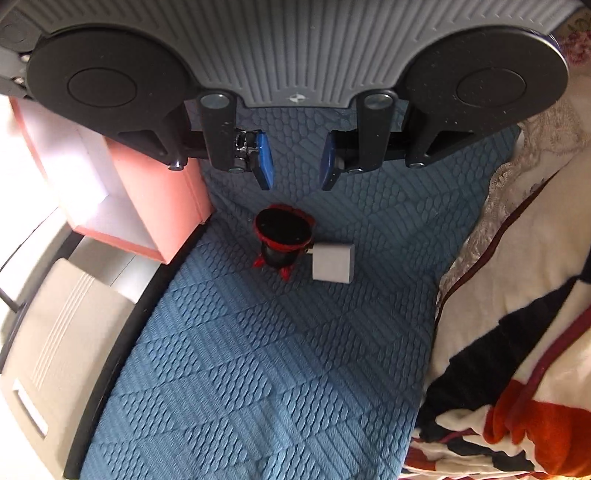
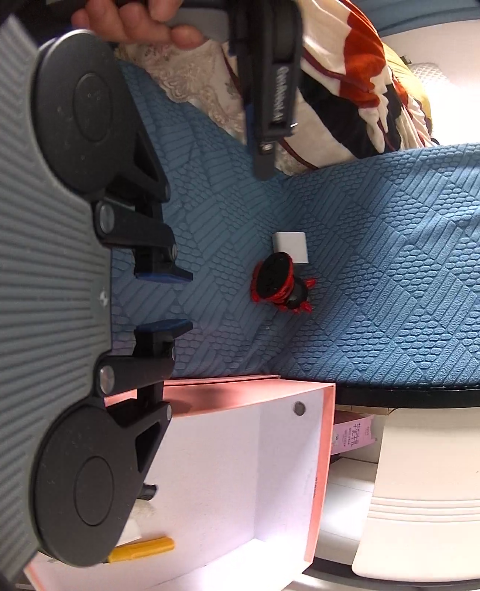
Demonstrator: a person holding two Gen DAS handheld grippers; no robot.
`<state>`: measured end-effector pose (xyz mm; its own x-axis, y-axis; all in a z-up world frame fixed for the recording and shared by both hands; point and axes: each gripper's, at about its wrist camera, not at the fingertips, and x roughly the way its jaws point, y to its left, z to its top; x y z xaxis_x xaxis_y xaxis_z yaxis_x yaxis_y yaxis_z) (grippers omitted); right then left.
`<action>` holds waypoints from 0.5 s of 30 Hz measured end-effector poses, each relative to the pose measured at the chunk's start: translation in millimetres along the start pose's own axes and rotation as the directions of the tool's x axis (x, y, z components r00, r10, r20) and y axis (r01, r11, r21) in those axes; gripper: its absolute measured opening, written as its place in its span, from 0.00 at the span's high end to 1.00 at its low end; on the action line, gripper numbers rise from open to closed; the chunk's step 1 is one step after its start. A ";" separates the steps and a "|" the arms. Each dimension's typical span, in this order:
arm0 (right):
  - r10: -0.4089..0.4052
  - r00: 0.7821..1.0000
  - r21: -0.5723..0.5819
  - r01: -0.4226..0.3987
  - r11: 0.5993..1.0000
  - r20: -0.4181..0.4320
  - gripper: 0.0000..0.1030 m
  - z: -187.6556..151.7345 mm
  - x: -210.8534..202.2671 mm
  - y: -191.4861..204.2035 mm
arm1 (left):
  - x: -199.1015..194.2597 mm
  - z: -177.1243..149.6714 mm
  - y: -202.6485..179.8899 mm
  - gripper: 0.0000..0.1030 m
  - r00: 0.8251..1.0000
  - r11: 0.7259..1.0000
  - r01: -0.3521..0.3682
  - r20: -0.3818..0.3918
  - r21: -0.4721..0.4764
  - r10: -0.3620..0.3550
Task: Organize rigid objects
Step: 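Withdraw both open tools from the box back over the cushion, then lower the right tool onto the red devil figurine while the left tool approaches the white charger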
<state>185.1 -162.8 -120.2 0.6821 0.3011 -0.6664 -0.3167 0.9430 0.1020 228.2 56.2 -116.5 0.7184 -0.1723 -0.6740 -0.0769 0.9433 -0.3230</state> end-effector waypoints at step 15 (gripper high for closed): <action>0.036 0.999 0.003 -0.036 0.999 0.021 0.77 44.9 57.0 6.5 | 72.2 26.2 46.9 0.69 0.991 0.988 0.025 -0.126 -0.152 -0.044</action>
<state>251.5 -133.2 -124.4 0.6841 0.3377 -0.6465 -0.3389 0.9320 0.1283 294.6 95.5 -162.9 0.6286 -0.2480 -0.7371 -0.1630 0.8848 -0.4366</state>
